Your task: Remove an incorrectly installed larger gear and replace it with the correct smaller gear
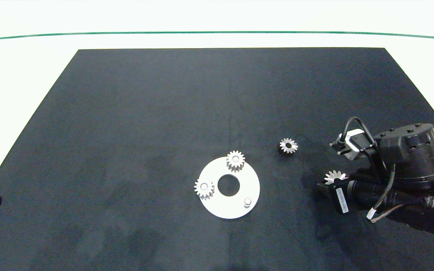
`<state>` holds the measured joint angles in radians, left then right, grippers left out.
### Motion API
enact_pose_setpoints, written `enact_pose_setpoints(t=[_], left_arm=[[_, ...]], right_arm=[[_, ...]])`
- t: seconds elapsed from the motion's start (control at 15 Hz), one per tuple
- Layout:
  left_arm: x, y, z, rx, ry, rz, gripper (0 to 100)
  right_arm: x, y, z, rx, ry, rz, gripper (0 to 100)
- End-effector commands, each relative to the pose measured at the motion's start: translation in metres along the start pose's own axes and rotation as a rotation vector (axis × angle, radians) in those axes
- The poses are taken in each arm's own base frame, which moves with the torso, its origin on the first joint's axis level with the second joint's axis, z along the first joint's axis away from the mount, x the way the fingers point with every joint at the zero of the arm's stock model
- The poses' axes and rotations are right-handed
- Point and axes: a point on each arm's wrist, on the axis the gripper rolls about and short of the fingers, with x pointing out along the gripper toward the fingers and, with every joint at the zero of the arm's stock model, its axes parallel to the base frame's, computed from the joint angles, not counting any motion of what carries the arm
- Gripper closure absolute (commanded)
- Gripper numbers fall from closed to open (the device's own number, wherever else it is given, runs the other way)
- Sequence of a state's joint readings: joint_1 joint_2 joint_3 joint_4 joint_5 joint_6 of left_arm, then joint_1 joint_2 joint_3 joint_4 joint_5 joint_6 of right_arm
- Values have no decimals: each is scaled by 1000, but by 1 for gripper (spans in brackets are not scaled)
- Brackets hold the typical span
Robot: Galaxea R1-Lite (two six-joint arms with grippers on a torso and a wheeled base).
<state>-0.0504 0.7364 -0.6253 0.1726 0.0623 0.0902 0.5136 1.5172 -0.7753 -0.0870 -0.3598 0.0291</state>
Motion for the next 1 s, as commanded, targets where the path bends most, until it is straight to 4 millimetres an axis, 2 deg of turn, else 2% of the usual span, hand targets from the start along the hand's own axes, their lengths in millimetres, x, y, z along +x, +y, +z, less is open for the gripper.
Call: enact_pose_setpoints(t=[0.07,0.8,1.0], left_arm=[[0,0,0,4,2,0,84],[0,0,0,3,2,2,84],[-1,0,0,4,-1,2,84]], right_arm=[[1,1,-2,-4,8,-1,0],[-3,1,0,-6,-9,2,0],[-20,-2,11,-21,-80,35,0]])
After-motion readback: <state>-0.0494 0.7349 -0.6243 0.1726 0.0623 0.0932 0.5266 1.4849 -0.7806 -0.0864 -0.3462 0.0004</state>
